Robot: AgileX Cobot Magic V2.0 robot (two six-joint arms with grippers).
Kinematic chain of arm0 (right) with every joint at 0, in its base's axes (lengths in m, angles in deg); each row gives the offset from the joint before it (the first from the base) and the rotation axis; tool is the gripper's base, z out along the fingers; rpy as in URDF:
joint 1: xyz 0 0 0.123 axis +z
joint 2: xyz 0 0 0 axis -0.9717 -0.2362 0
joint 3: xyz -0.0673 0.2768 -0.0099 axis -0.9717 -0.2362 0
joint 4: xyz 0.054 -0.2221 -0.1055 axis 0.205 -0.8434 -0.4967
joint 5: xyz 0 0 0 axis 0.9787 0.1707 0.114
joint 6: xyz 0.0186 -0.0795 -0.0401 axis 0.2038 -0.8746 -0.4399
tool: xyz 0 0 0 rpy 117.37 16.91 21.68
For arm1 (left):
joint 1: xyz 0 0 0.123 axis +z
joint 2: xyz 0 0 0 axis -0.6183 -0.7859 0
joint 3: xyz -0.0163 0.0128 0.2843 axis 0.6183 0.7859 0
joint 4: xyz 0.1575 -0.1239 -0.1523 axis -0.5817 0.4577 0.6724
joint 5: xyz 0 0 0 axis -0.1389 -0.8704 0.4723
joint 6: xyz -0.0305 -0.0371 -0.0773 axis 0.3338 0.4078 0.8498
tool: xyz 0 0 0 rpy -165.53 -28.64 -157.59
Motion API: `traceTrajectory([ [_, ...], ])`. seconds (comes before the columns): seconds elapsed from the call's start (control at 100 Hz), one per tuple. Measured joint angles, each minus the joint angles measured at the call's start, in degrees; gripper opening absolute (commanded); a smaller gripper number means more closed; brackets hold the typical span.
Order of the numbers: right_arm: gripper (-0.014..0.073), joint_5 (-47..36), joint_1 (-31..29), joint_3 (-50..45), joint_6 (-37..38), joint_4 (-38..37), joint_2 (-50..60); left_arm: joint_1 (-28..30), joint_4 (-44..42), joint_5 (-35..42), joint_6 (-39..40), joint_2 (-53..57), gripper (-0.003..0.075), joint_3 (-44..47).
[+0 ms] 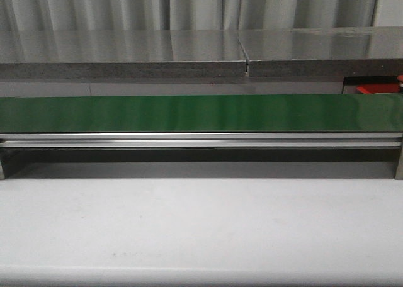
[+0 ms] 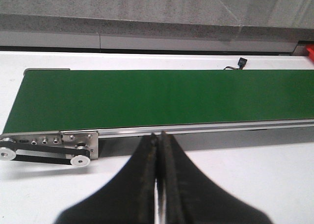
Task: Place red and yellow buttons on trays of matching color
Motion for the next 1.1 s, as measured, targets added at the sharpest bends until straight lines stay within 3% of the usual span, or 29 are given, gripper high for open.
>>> traceTrajectory([
  [0.28,-0.0117,-0.48,0.12,0.0,-0.1,-0.89,0.04,0.0,0.0,0.0,0.0,0.0,-0.0019,0.0],
  [0.49,-0.0117,-7.15,2.85,-2.91,1.41,-6.13,3.43,0.0,0.0,0.0,0.0,0.0,-0.0019,0.0],
  [0.79,-0.0117,-20.25,7.47,-17.65,15.97,-20.62,14.11,0.0,0.0,0.0,0.0,0.0,-0.0019,0.0],
  [1.1,-0.0117,-29.15,7.88,-31.51,18.5,-22.9,21.13,0.0,0.0,0.0,0.0,0.0,-0.0019,0.0],
])
